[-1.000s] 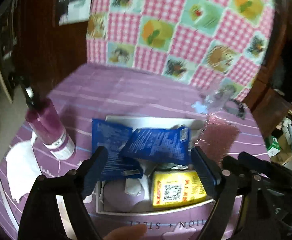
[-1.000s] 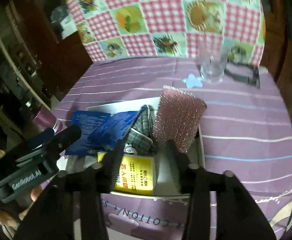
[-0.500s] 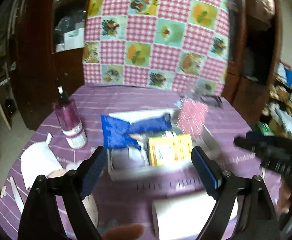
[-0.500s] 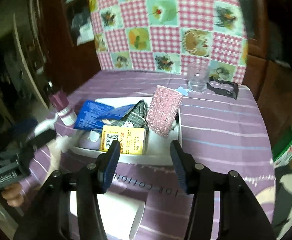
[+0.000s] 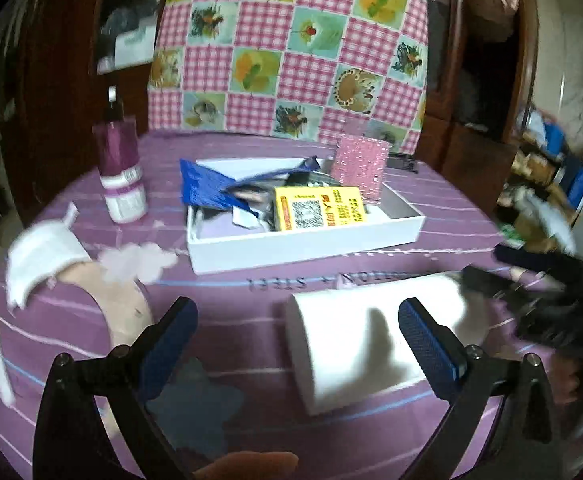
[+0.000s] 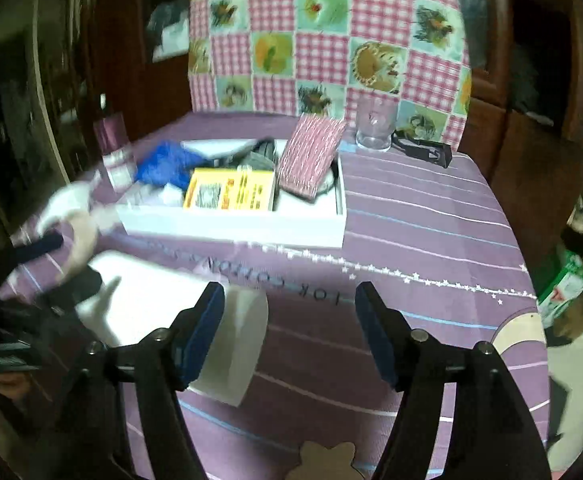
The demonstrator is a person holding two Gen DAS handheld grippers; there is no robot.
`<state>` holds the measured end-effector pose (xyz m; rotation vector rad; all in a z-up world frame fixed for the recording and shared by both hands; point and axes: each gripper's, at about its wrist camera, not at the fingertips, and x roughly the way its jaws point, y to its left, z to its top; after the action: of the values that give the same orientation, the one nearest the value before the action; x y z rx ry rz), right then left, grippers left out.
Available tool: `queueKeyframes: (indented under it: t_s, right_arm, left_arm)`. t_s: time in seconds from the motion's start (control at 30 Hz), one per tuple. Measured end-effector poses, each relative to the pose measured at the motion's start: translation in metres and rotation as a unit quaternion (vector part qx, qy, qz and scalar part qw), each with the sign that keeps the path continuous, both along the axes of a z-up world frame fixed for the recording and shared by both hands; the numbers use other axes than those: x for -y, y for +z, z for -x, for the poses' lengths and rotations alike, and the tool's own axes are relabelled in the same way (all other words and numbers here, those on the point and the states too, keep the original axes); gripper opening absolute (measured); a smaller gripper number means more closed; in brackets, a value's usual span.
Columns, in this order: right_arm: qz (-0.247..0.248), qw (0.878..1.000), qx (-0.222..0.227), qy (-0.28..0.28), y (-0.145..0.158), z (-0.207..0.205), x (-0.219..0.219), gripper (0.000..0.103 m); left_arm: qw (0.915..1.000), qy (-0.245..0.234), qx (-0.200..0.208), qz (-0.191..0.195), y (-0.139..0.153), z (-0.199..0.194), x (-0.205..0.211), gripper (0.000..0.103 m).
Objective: Organize soft objects
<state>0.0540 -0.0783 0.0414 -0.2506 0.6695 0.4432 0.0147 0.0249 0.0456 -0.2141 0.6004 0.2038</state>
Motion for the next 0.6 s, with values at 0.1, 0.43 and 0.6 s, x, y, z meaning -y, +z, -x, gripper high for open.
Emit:
queueKeyframes:
  t_s: [0.1, 0.43, 0.6]
  right_arm:
    - [-0.007, 1.0, 0.005, -0.01, -0.002, 0.002, 0.004, 0.069]
    - [-0.05, 0.997, -0.055, -0.025, -0.003, -0.006, 0.018, 0.069]
    - [-0.034, 0.998, -0.038, -0.024, -0.003, 0.0, 0.013, 0.069]
  left_arm:
    - [0.9996, 0.017, -0.005, -0.022, -0.002, 0.0, 0.002, 0.102]
    - [0.9964, 0.021, -0.019, -0.08, -0.007, 0.0, 0.017, 0.102]
    - [0.9975, 0.03, -0.014, -0.063, -0.005, 0.002, 0.011, 0.102]
